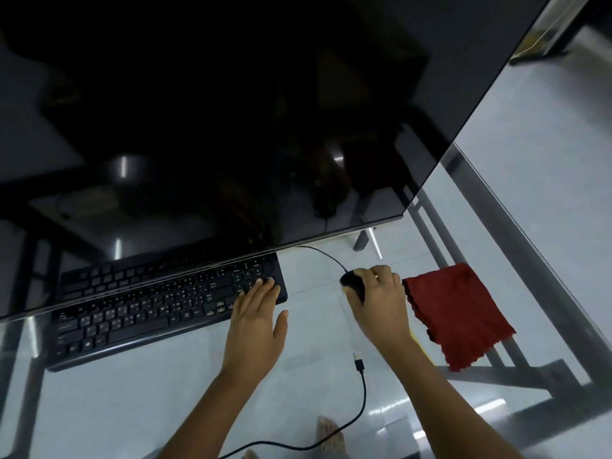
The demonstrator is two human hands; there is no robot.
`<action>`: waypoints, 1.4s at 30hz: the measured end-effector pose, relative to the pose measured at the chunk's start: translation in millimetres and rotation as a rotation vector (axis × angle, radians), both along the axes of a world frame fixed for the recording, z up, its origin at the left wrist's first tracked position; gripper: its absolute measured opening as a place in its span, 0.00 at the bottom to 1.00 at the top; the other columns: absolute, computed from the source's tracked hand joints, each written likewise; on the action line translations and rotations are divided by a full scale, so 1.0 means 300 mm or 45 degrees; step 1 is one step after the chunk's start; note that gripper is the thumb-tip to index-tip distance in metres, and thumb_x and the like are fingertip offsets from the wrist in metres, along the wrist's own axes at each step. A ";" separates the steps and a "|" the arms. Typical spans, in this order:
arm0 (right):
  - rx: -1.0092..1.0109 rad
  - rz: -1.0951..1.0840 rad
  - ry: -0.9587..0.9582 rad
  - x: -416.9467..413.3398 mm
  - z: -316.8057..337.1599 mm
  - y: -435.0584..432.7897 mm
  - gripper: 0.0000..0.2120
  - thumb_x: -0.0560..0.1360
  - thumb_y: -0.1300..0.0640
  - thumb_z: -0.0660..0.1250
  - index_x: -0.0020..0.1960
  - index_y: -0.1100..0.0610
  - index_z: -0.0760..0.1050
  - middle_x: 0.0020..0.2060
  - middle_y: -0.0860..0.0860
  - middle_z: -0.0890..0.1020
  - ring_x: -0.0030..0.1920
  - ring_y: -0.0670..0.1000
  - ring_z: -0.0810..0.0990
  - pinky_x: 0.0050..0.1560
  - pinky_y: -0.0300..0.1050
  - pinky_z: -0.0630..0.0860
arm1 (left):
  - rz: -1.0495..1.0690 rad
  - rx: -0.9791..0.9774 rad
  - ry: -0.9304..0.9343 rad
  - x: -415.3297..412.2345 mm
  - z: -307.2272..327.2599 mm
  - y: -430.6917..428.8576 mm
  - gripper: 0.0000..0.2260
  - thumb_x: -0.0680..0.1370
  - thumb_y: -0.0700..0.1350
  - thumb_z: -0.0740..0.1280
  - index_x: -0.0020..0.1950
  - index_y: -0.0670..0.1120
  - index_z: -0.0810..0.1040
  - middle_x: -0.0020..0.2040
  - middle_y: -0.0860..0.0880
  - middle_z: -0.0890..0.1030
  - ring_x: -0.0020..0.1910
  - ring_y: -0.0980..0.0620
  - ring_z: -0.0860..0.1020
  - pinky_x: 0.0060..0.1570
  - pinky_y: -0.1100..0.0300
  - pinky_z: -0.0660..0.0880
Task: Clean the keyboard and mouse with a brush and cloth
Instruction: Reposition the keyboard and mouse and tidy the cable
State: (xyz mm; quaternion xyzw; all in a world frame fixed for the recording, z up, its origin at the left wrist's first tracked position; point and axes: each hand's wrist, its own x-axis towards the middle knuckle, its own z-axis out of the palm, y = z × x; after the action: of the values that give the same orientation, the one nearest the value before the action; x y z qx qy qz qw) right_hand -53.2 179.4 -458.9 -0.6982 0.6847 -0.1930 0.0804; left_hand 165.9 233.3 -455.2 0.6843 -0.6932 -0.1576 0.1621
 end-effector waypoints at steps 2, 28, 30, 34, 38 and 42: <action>0.021 -0.032 0.001 0.011 -0.004 -0.054 0.15 0.71 0.51 0.74 0.54 0.57 0.80 0.48 0.57 0.78 0.46 0.58 0.77 0.45 0.55 0.76 | 0.003 -0.008 -0.001 0.001 -0.005 0.002 0.25 0.78 0.55 0.52 0.69 0.44 0.73 0.70 0.48 0.73 0.72 0.49 0.66 0.72 0.51 0.56; 0.033 -0.132 -0.094 0.020 0.002 -0.146 0.21 0.71 0.55 0.74 0.63 0.57 0.76 0.55 0.59 0.76 0.54 0.60 0.75 0.52 0.56 0.74 | 0.036 -0.015 0.019 0.040 -0.021 0.031 0.24 0.79 0.55 0.53 0.69 0.44 0.73 0.71 0.49 0.72 0.73 0.52 0.63 0.73 0.53 0.56; 0.040 -0.123 -0.093 0.029 0.005 -0.157 0.22 0.72 0.54 0.73 0.64 0.58 0.75 0.55 0.59 0.76 0.55 0.60 0.75 0.53 0.56 0.74 | 0.043 -0.015 0.027 0.040 -0.020 0.033 0.24 0.79 0.55 0.53 0.69 0.44 0.73 0.71 0.49 0.71 0.73 0.52 0.63 0.73 0.54 0.55; 0.041 -0.128 -0.073 0.037 0.008 -0.154 0.22 0.72 0.54 0.73 0.64 0.58 0.75 0.56 0.60 0.75 0.55 0.60 0.75 0.53 0.56 0.74 | 0.029 -0.038 0.039 0.038 -0.018 0.038 0.24 0.79 0.54 0.53 0.69 0.44 0.73 0.71 0.48 0.72 0.73 0.52 0.64 0.73 0.51 0.57; -0.009 -0.105 -0.041 0.043 0.018 -0.120 0.22 0.71 0.56 0.74 0.63 0.58 0.75 0.56 0.59 0.75 0.54 0.61 0.75 0.51 0.57 0.74 | 0.046 -0.057 0.064 0.055 -0.012 0.042 0.24 0.78 0.54 0.53 0.69 0.44 0.72 0.71 0.49 0.71 0.73 0.51 0.64 0.73 0.52 0.56; -0.006 0.037 0.000 0.117 0.042 -0.038 0.19 0.72 0.58 0.73 0.62 0.58 0.76 0.56 0.58 0.75 0.55 0.59 0.75 0.52 0.56 0.75 | 0.089 -0.086 0.055 0.110 0.012 0.068 0.24 0.78 0.54 0.53 0.69 0.43 0.73 0.70 0.48 0.72 0.73 0.50 0.65 0.72 0.52 0.57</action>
State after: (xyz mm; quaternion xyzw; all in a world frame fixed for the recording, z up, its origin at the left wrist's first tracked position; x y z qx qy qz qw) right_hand -18.1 168.1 -446.4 -0.7083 0.6739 -0.1936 0.0816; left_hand 199.0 253.8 -451.6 0.6987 -0.6701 -0.1432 0.2055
